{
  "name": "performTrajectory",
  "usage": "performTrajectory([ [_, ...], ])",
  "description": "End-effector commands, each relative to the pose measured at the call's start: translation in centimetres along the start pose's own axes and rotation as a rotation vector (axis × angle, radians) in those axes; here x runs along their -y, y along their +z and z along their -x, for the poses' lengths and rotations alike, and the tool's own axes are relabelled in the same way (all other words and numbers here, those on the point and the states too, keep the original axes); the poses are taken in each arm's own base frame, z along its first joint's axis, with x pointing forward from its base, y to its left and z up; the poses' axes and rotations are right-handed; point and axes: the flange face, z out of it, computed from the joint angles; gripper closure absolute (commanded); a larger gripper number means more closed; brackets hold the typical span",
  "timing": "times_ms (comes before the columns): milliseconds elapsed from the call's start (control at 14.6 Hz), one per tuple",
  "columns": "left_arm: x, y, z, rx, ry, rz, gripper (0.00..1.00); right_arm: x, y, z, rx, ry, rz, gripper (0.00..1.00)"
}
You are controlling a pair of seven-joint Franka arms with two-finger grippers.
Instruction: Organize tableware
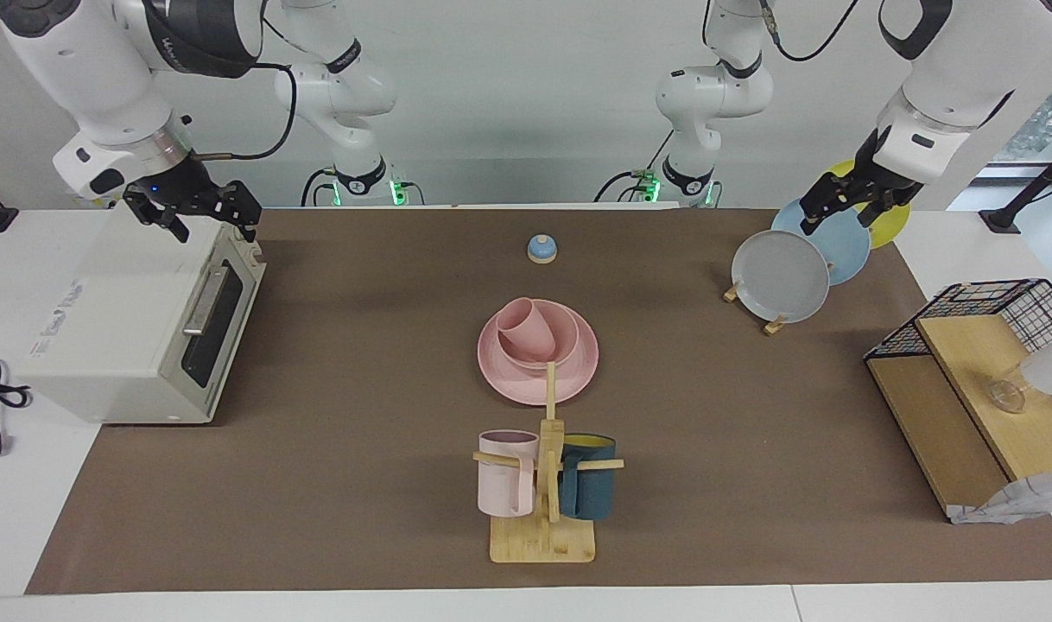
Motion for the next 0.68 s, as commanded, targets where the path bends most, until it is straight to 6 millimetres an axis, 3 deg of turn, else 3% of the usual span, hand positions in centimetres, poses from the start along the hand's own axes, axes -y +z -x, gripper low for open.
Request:
performTrajectory([
  [0, -0.54, 0.98, 1.73, -0.031, 0.031, 0.005, 0.0, 0.13, -0.35, 0.47, 0.004, 0.016, -0.015, 0.0],
  [616, -1.36, 0.21, 1.08, -0.019, 0.05, -0.011, 0.0, 0.15, -0.35, 0.47, 0.004, 0.016, -0.017, 0.0],
])
